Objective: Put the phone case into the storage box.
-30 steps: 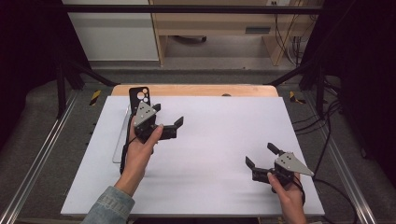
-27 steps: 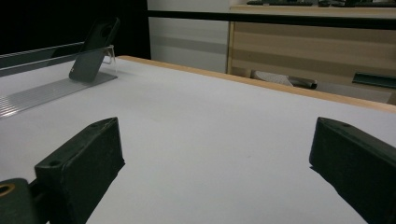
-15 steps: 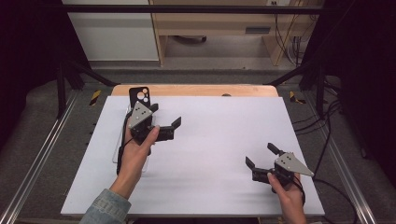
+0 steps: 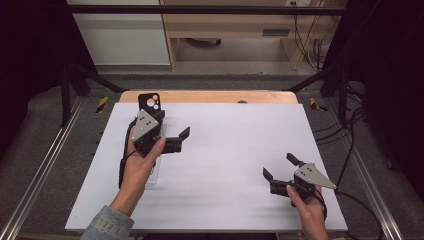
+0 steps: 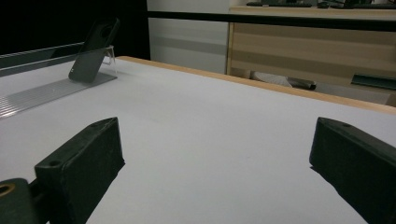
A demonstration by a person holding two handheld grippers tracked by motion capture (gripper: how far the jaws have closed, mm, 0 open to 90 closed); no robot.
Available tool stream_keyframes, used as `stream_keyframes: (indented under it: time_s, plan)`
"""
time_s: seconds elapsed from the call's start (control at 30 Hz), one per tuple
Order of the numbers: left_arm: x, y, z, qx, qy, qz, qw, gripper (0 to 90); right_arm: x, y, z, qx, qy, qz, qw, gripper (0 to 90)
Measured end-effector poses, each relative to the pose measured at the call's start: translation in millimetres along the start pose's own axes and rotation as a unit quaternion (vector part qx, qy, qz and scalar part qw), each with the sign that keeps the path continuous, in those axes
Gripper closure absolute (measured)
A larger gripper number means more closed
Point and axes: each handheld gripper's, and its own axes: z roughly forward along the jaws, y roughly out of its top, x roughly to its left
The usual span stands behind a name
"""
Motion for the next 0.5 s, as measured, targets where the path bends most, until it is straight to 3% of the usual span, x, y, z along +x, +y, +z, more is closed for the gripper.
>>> stream_keyframes:
  time_s: [0.5]
  plan:
    - [9.6,1.7,-24.8,-0.010,0.008,-0.003,0.9999,1.4,1.6,-0.1,0.6,0.002,0.001,-0.005,1.0000,3.2]
